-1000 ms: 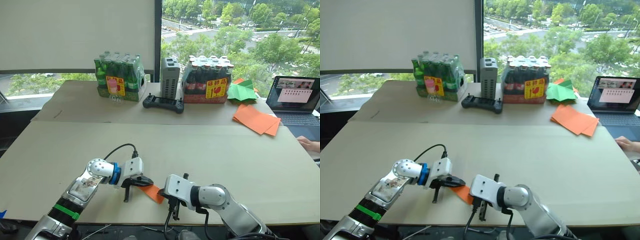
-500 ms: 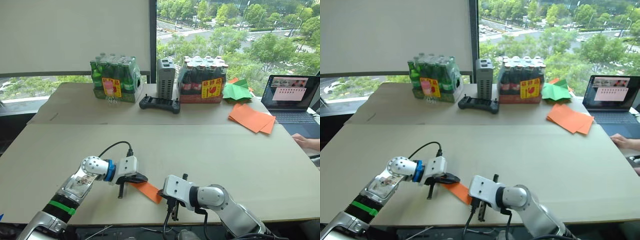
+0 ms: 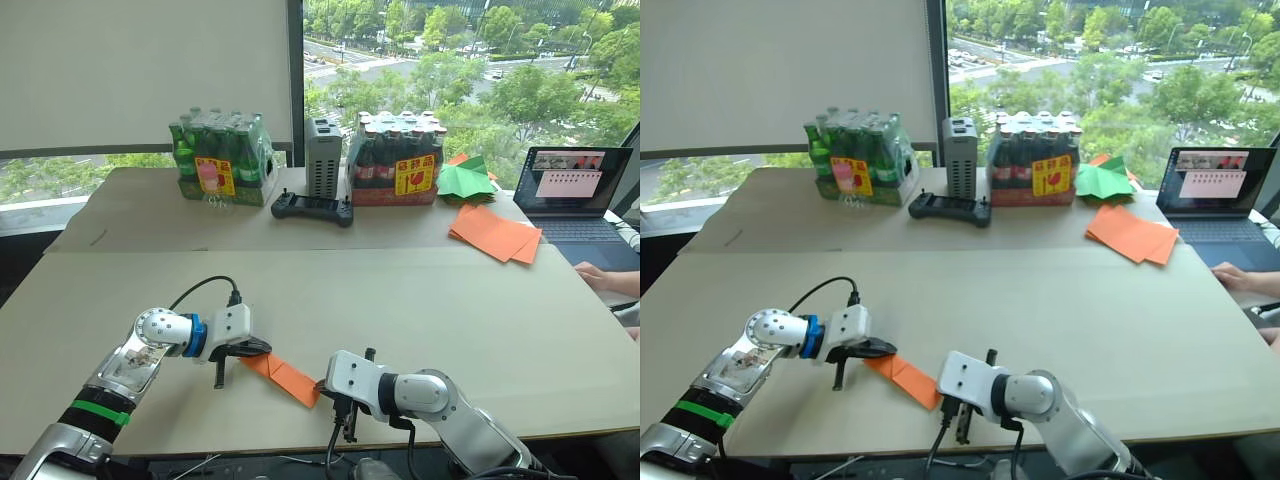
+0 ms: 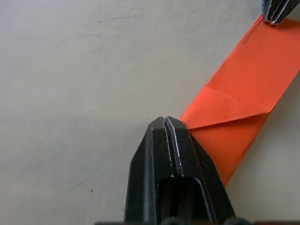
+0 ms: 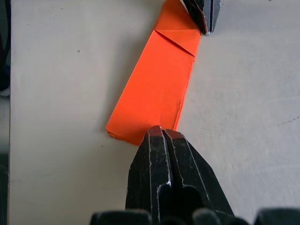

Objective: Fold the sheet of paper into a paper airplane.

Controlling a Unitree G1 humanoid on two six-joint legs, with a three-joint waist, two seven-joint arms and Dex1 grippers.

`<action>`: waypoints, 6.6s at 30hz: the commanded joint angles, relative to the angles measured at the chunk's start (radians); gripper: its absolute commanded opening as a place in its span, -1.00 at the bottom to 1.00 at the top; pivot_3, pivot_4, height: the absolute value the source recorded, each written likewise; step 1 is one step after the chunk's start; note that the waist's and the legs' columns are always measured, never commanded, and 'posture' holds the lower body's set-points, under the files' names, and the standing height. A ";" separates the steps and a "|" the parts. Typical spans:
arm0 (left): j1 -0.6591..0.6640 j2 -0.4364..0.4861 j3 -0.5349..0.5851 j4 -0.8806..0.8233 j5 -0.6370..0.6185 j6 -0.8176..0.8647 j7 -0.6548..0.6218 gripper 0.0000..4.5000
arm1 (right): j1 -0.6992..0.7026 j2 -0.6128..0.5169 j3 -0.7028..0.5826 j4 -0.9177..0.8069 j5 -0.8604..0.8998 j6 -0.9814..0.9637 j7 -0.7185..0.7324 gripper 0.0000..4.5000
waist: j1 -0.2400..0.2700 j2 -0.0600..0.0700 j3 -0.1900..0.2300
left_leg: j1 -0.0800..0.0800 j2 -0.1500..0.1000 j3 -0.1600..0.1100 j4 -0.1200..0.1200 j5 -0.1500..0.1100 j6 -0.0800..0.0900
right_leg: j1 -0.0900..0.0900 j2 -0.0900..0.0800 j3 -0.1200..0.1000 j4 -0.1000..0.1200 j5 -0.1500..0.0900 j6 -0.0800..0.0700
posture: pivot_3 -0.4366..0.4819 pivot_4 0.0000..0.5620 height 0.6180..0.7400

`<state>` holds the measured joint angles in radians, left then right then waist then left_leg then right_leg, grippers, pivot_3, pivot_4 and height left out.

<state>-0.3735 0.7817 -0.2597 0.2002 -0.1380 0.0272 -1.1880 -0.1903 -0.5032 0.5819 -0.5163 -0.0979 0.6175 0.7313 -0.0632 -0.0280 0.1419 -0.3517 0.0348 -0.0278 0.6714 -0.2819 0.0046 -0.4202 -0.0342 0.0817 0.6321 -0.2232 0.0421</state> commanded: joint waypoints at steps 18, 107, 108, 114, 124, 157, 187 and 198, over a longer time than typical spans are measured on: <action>0.008 0.014 0.216 -0.070 -0.163 0.329 0.031 -1.00 | -0.081 0.057 -0.263 -0.149 0.170 0.074 -0.013 -0.99 | -0.003 -0.004 0.012 | -0.005 0.000 -0.001 -0.002 0.000 0.000 | -0.006 0.000 0.000 0.000 0.000 -0.001 | -0.05 -0.47 0.88; 0.342 0.067 0.461 -0.609 -0.568 0.719 0.184 1.00 | -0.214 0.011 -0.108 0.150 0.154 -0.137 0.040 0.39 | 0.019 -0.006 0.018 | -0.018 -0.002 -0.005 -0.001 0.003 -0.005 | -0.016 -0.006 -0.010 0.002 0.008 -0.013 | -0.05 -0.47 0.88; 0.342 0.067 0.462 -0.610 -0.569 0.719 0.185 1.00 | -0.213 0.012 -0.108 0.152 0.154 -0.137 0.041 0.53 | 0.019 -0.006 0.018 | -0.018 -0.002 -0.005 -0.001 0.003 -0.005 | -0.016 -0.006 -0.010 0.002 0.008 -0.013 | -0.05 -0.47 0.88; 0.342 0.068 0.459 -0.610 -0.570 0.719 0.187 1.00 | -0.210 0.021 -0.105 0.182 0.147 -0.149 0.042 0.98 | 0.019 -0.006 0.018 | -0.018 -0.002 -0.005 -0.001 0.003 -0.005 | -0.016 -0.006 -0.010 0.002 0.008 -0.013 | -0.05 -0.47 0.88; 0.340 0.068 0.458 -0.611 -0.573 0.722 0.188 1.00 | -0.211 0.034 -0.113 0.177 0.128 -0.161 0.032 0.33 | 0.019 -0.006 0.018 | -0.018 -0.002 -0.005 0.000 0.003 -0.005 | -0.016 -0.006 -0.010 0.004 0.008 -0.013 | -0.05 -0.47 0.88; 0.327 0.079 0.449 -0.598 -0.571 0.722 0.182 1.00 | -0.190 0.066 -0.112 0.097 0.105 -0.136 0.020 0.33 | 0.018 -0.006 0.018 | -0.018 -0.002 -0.005 0.005 0.003 -0.005 | -0.017 -0.006 -0.010 0.010 0.008 -0.013 | -0.05 -0.47 0.88; 0.330 0.085 0.446 -0.587 -0.558 0.712 0.173 1.00 | -0.139 0.069 -0.077 0.022 0.084 -0.037 -0.021 0.33 | 0.018 -0.006 0.018 | -0.018 -0.002 -0.005 0.005 0.003 -0.005 | -0.017 -0.006 -0.010 0.010 0.007 -0.013 | -0.05 -0.47 0.88; 0.326 0.083 0.443 -0.588 -0.557 0.713 0.170 1.00 | -0.130 0.081 -0.091 0.042 0.100 -0.002 -0.026 0.21 | 0.018 -0.006 0.018 | -0.018 -0.002 -0.005 0.005 0.003 -0.005 | -0.017 -0.006 -0.010 0.010 0.007 -0.013 | -0.05 -0.47 0.88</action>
<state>-0.0369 0.8529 0.1796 -0.3781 -0.7024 0.7633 -1.0112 -0.3221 -0.4311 0.5050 -0.4587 -0.0131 0.6107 0.7072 -0.0452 -0.0336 0.1604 -0.3695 0.0327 -0.0331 0.6768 -0.2789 -0.0001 -0.4370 -0.0403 0.0716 0.6419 -0.2158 0.0289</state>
